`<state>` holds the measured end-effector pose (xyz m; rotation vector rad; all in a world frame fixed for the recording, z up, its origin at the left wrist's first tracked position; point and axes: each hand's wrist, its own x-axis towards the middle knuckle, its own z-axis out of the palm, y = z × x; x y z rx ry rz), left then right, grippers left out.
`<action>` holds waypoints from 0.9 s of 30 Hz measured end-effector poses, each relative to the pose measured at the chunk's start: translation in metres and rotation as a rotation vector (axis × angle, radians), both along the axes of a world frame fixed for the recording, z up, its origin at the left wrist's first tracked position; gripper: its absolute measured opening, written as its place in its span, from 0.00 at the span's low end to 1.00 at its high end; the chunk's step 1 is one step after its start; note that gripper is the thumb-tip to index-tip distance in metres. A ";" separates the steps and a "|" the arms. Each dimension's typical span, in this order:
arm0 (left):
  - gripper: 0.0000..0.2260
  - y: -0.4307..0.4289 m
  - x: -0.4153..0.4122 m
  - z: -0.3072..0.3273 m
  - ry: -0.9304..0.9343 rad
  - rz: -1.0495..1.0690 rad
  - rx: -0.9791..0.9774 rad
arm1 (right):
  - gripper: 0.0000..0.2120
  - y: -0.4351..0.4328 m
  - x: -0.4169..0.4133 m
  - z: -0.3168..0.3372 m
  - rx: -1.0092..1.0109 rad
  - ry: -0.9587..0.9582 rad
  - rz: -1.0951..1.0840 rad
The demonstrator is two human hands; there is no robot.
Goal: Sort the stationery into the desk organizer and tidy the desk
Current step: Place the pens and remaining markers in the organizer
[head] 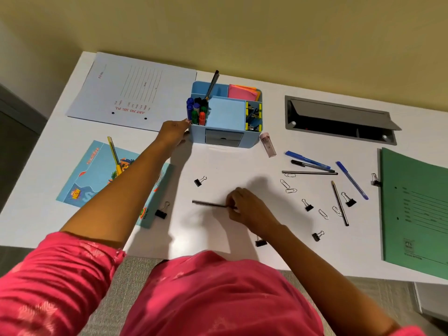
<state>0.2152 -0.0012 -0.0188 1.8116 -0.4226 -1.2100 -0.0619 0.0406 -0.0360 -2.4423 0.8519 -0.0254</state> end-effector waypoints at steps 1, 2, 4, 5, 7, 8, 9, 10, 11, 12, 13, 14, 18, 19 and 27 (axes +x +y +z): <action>0.19 0.000 0.001 0.000 0.012 -0.011 -0.006 | 0.04 -0.006 0.000 0.005 0.028 -0.024 -0.034; 0.18 0.001 0.002 0.000 0.020 -0.013 -0.012 | 0.03 -0.013 0.002 0.011 0.071 -0.070 -0.078; 0.18 0.002 0.000 0.000 0.030 0.006 -0.021 | 0.04 -0.026 0.011 0.025 0.136 -0.207 -0.210; 0.19 0.002 -0.001 -0.001 0.032 0.021 -0.023 | 0.04 -0.033 0.017 0.032 0.112 -0.282 -0.275; 0.18 0.002 -0.004 -0.002 0.027 0.046 -0.027 | 0.06 -0.050 0.030 0.045 -0.001 -0.423 -0.355; 0.17 0.003 -0.005 -0.003 0.021 0.060 -0.028 | 0.07 -0.059 0.036 0.052 -0.036 -0.498 -0.371; 0.13 0.002 -0.006 -0.005 0.010 0.070 -0.029 | 0.08 -0.067 0.042 0.059 -0.035 -0.566 -0.382; 0.10 0.002 -0.006 -0.005 -0.002 0.075 -0.029 | 0.09 -0.075 0.050 0.067 0.008 -0.622 -0.407; 0.09 0.002 -0.007 -0.006 -0.014 0.081 -0.031 | 0.08 -0.083 0.060 0.076 0.073 -0.652 -0.459; 0.10 0.003 -0.007 -0.007 -0.026 0.087 -0.028 | 0.07 -0.091 0.070 0.084 0.123 -0.669 -0.524; 0.10 0.003 -0.007 -0.007 -0.040 0.090 -0.025 | 0.06 -0.099 0.080 0.090 0.131 -0.688 -0.576; 0.11 0.004 -0.007 -0.008 -0.051 0.092 -0.024 | 0.06 -0.107 0.090 0.094 0.112 -0.716 -0.602; 0.15 0.008 -0.009 -0.013 -0.099 0.100 -0.036 | 0.09 -0.128 0.122 0.099 0.028 -0.773 -0.567; 0.16 0.009 -0.011 -0.012 -0.120 0.104 -0.037 | 0.10 -0.131 0.129 0.098 0.031 -0.756 -0.555; 0.20 0.008 -0.018 -0.014 -0.212 0.113 -0.034 | 0.10 -0.152 0.163 0.073 -0.037 -0.520 -0.390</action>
